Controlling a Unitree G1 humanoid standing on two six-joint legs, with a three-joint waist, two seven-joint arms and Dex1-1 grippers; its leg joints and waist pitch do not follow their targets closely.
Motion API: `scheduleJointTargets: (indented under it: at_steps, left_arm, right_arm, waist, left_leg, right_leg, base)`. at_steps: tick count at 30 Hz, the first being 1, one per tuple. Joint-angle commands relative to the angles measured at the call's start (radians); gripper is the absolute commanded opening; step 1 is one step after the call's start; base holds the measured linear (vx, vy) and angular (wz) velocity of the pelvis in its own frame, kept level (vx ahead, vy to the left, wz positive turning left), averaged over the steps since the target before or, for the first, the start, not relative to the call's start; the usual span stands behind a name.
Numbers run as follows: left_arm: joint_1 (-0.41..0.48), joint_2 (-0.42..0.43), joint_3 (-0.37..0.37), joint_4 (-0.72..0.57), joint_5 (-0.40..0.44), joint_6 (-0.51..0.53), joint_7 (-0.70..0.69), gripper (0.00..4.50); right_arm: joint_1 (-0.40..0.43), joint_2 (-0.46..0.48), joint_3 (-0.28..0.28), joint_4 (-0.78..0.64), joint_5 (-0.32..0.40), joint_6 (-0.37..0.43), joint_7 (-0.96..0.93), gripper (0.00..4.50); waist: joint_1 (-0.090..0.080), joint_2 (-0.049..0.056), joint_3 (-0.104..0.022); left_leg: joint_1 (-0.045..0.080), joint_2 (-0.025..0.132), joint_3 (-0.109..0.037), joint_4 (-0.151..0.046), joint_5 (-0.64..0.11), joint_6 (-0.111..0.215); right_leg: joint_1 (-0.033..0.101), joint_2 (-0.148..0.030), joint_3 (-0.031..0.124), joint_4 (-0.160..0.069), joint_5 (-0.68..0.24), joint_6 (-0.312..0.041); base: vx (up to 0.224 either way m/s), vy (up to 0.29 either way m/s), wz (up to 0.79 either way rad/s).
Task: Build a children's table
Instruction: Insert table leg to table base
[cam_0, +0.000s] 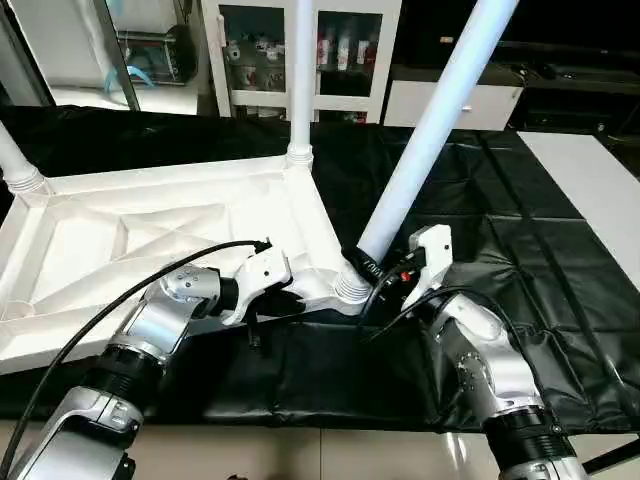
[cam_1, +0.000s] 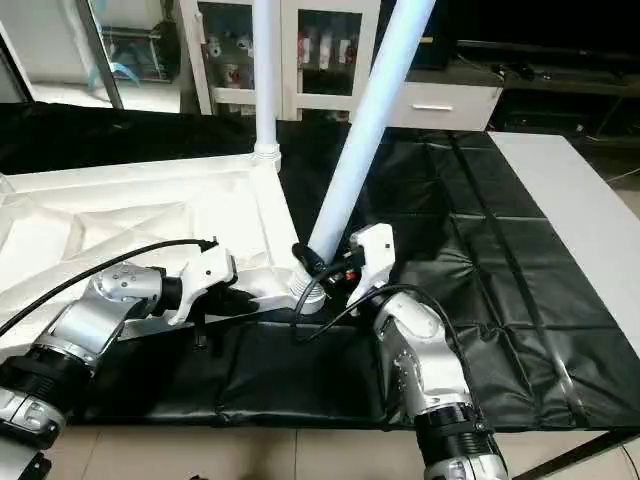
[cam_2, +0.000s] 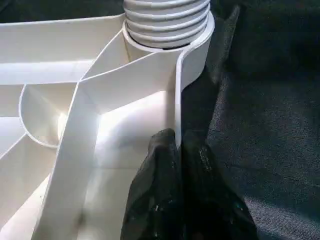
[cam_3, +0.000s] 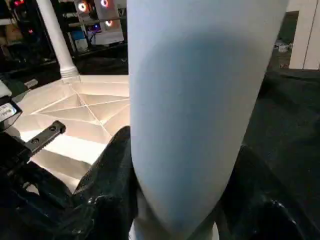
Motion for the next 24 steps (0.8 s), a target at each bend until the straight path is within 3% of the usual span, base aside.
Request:
scheduleJointTargets:
  at_steps: [1,6,14,19,21,24]
  left_arm:
    - [0.025,0.012,0.011,0.035,-0.008,0.010,0.013,0.00]
    - [0.024,0.017,0.010,0.044,-0.007,0.002,0.007,0.00]
    - [0.028,0.020,0.005,0.040,-0.008,0.008,0.001,0.00]
    - [0.024,0.018,0.002,0.045,-0.007,0.008,0.000,0.00]
    - [0.022,0.016,0.000,0.048,-0.005,0.006,0.001,0.00]
    - [0.021,0.014,-0.002,0.048,-0.004,0.005,0.004,0.00]
  right_arm:
    - [0.024,-0.054,-0.005,0.044,-0.082,0.044,-0.051,1.86]
    - [-0.010,-0.086,0.056,0.052,-0.129,0.107,-0.022,1.86]
    - [-0.072,-0.104,0.075,0.071,-0.112,0.231,0.003,1.86]
    - [-0.117,-0.093,0.050,0.121,-0.092,0.259,-0.025,1.86]
    - [-0.126,-0.098,0.063,0.159,-0.115,0.250,-0.037,1.86]
    - [-0.123,-0.101,0.075,0.179,-0.134,0.236,-0.042,1.86]
  waist:
    - [-0.002,-0.010,-0.038]
    - [-0.005,-0.013,-0.037]
    - [-0.015,-0.013,-0.039]
    - [-0.020,-0.014,-0.037]
    - [-0.024,-0.011,-0.037]
    - [-0.025,-0.014,-0.037]
  left_leg:
    - [0.002,0.029,-0.013,-0.081,-0.342,0.019]
    - [0.002,0.027,-0.016,-0.083,-0.350,0.016]
    - [0.002,0.029,-0.017,-0.086,-0.365,0.013]
    - [0.005,0.026,-0.019,-0.083,-0.388,0.008]
    - [0.007,0.026,-0.022,-0.083,-0.410,0.002]
    - [0.006,0.028,-0.024,-0.086,-0.419,0.000]
  right_leg:
    - [0.026,-0.070,0.045,-0.107,-0.563,-0.071]
    - [0.026,-0.069,0.042,-0.112,-0.599,-0.053]
    - [0.024,-0.069,0.043,-0.114,-0.577,-0.061]
    - [0.021,-0.072,0.040,-0.121,-0.633,-0.051]
    - [0.019,-0.073,0.036,-0.126,-0.669,-0.040]
    - [0.019,-0.071,0.036,-0.126,-0.649,-0.041]
  base:
    - [0.000,0.000,0.00]
    - [0.000,0.000,0.00]
    - [0.000,0.000,0.00]
    - [0.000,0.000,0.00]
    - [0.000,0.000,0.00]
    - [0.000,0.000,0.00]
